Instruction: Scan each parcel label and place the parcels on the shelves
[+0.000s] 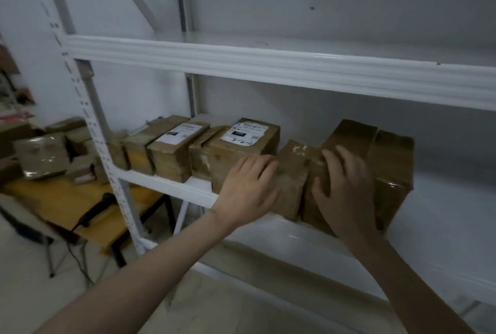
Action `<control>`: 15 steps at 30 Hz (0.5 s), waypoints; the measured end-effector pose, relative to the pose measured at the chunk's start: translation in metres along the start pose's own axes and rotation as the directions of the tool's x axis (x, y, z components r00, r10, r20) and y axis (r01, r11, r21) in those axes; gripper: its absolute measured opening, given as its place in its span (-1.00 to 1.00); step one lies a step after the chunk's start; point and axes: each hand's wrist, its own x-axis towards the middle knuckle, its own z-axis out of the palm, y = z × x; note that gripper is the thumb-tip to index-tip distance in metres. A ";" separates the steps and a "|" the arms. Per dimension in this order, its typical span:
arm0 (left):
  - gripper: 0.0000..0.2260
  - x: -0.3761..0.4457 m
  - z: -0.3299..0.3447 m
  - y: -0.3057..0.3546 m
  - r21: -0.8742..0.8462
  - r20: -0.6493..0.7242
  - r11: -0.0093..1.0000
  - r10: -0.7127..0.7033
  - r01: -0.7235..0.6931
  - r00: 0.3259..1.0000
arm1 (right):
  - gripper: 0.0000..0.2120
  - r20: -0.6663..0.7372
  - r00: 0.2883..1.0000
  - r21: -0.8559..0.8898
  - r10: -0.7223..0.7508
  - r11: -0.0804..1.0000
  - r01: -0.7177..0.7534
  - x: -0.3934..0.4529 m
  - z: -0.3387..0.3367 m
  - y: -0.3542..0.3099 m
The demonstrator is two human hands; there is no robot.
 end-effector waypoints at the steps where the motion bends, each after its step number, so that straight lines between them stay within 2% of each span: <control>1: -0.59 -0.014 -0.010 -0.018 0.031 0.026 0.999 -0.016 0.015 1.000 | -0.53 0.026 0.998 0.007 -0.051 0.999 0.051 0.002 0.006 -0.021; 5: -0.57 -0.087 -0.057 -0.096 0.172 0.143 0.978 -0.146 0.121 0.979 | -0.51 0.127 0.976 0.043 -0.176 0.984 0.171 0.003 0.036 -0.122; 9: -0.56 -0.176 -0.112 -0.179 0.297 0.264 0.938 -0.263 0.181 0.928 | -0.50 0.221 0.932 0.133 -0.286 0.956 0.261 -0.010 0.077 -0.235; 12: -0.55 -0.241 -0.159 -0.242 0.386 0.378 0.897 -0.369 0.218 0.849 | -0.50 0.290 0.892 0.224 -0.347 0.931 0.289 -0.020 0.115 -0.321; 15: -0.51 -0.294 -0.200 -0.304 0.475 0.415 0.839 -0.480 0.266 0.773 | -0.49 0.376 0.842 0.266 -0.387 0.915 0.302 -0.023 0.149 -0.406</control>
